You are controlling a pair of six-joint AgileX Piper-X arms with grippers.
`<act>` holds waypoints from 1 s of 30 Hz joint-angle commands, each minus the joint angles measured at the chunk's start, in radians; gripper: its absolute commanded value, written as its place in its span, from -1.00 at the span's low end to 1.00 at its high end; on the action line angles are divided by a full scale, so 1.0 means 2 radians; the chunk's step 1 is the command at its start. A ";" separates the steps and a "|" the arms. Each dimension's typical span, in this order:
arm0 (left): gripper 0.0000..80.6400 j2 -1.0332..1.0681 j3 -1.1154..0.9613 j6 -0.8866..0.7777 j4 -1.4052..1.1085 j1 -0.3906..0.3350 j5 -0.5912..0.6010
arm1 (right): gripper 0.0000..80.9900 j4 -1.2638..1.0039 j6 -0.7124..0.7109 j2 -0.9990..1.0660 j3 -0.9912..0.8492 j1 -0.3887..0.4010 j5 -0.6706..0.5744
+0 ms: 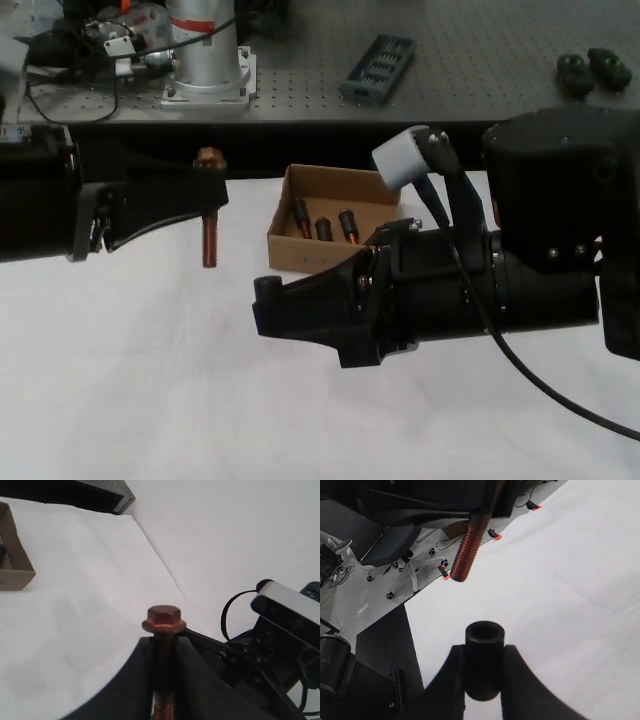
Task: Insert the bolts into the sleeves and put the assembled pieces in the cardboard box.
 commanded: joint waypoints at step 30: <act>-0.98 0.022 -0.007 0.022 -0.073 -0.051 -0.002 | -0.95 -0.002 0.000 0.001 -0.016 0.002 -0.039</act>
